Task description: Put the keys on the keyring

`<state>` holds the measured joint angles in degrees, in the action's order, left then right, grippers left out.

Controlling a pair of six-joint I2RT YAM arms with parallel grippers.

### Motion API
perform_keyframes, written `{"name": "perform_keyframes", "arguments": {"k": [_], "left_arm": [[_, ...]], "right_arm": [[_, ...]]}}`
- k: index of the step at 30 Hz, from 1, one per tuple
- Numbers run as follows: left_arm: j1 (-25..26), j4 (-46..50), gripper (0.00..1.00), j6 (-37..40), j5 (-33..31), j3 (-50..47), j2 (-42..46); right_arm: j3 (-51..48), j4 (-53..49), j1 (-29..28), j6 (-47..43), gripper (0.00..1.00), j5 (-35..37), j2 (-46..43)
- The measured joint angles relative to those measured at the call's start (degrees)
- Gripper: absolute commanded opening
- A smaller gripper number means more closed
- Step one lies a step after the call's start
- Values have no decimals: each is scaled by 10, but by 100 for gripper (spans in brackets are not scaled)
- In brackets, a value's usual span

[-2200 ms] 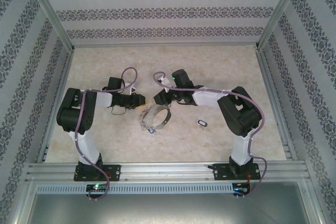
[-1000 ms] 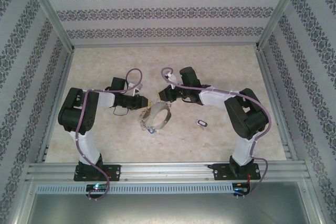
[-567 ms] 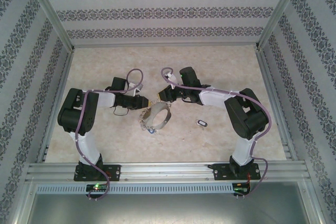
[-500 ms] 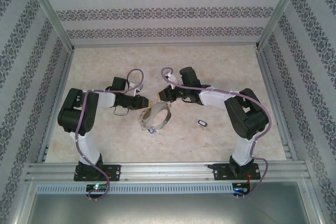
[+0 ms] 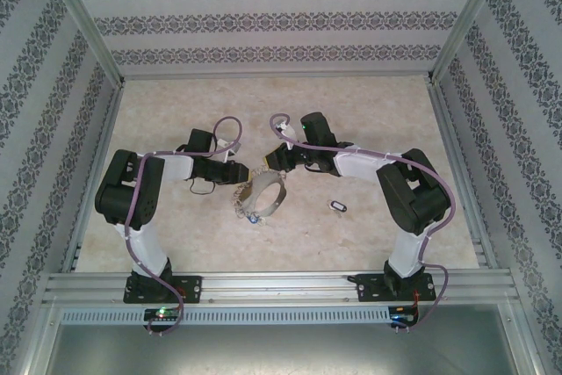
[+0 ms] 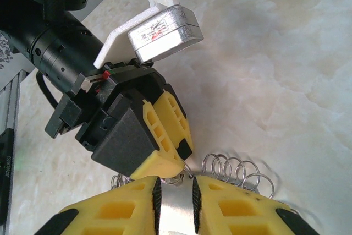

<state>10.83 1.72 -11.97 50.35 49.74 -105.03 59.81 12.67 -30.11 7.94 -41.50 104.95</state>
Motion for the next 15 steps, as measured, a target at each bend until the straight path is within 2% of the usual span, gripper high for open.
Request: {"name": "perform_keyframes", "arguments": {"k": [4,9,15], "left_arm": [[0,1,35,1,0,0,1],[0,14,22,6,-7,0,1],[8,48,13,25,-34,12,-1]], "right_arm": [[0,0,0,-3,24,0,0],[0,0,0,-4,23,0,0],[0,0,0,-4,23,-2,0]]}}
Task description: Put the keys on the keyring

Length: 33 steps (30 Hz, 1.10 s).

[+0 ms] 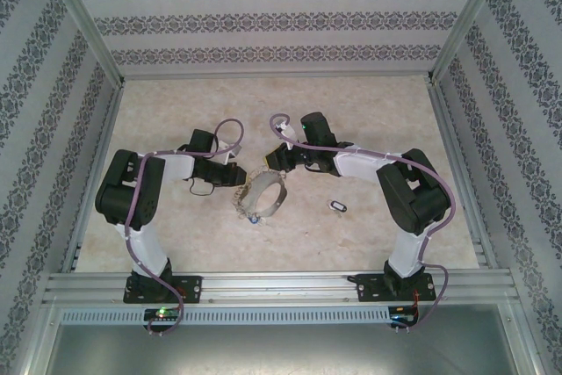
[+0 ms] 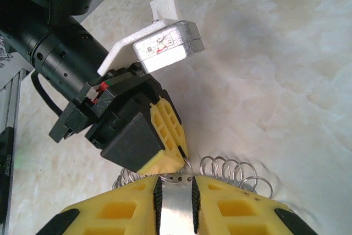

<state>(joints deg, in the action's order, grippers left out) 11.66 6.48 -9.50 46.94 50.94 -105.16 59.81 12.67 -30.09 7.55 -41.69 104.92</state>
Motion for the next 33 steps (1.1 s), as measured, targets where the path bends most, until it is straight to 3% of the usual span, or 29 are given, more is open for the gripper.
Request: {"name": "perform_keyframes", "arguments": {"k": [7,15,20,28,33], "left_arm": [[12,17,0,15,2,7,-3],[22,14,0,21,20,-13,10],[48,25,0,28,-14,-23,71],[85,101,0,56,-57,42,149],[99,148,0,86,-64,83,157]], "right_arm": [[-4,0,0,0,23,-3,-5],[-6,1,0,-1,22,-8,-16],[-56,20,0,-4,22,14,-63],[-181,84,7,-113,22,32,-175],[-184,101,7,-169,31,8,-175]]}}
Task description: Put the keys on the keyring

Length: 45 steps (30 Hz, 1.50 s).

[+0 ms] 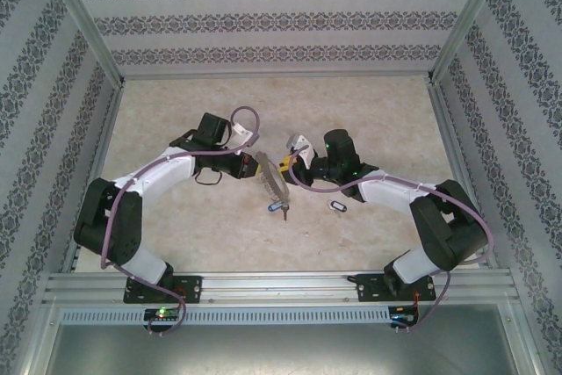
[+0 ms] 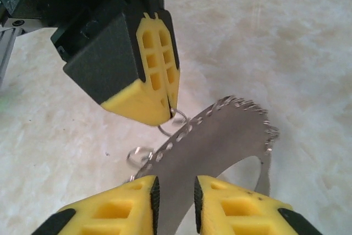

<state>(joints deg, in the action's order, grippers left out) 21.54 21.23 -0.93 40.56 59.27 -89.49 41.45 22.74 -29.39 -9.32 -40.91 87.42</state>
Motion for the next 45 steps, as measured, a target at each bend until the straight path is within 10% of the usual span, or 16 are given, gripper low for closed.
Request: {"name": "perform_keyframes", "arguments": {"k": [19,30,33,38,45], "left_arm": [[55,68,0,199,-19,-4,70],[59,71,0,256,-25,-10,76],[59,66,31,263,-23,-15,76],[59,-39,53,256,-3,-106,134],[59,-229,48,254,-4,-268,174]], "right_arm": [[39,63,-12,-152,31,-172,97],[46,37,-16,-181,0,-197,101],[46,35,-16,-184,0,-197,101],[35,64,-18,-181,0,-192,101],[13,124,-15,-154,0,-205,100]]}}
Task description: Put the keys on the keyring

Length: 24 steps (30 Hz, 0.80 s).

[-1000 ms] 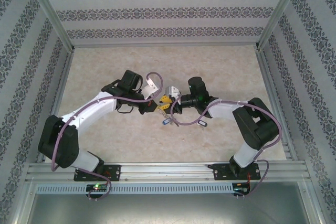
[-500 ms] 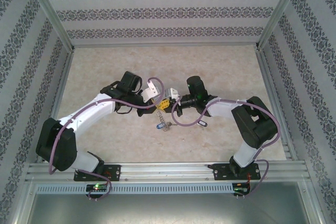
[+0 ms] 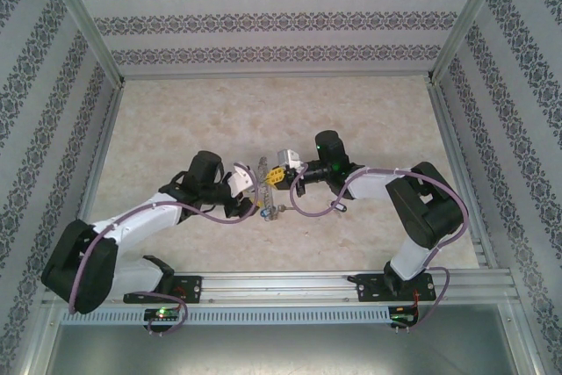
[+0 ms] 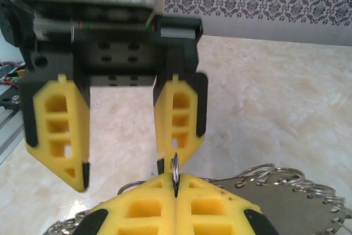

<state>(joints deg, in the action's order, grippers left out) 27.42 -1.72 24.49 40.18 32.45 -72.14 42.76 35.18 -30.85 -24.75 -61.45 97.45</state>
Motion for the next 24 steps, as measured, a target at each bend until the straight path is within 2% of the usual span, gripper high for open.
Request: {"name": "perform_keyframes", "arguments": {"k": [4,12,16,24], "left_arm": [[-1,-57,37,14,0,-1,-19],[-42,-130,28,30,33,-12,1],[-43,-141,27,37,54,-12,3],[-43,-185,27,35,54,-20,-4]], "right_arm": [[-2,15,0,8,0,-8,0],[-6,35,9,19,0,-17,0],[-9,43,9,26,0,-23,0],[-10,59,9,38,0,-26,0]]}}
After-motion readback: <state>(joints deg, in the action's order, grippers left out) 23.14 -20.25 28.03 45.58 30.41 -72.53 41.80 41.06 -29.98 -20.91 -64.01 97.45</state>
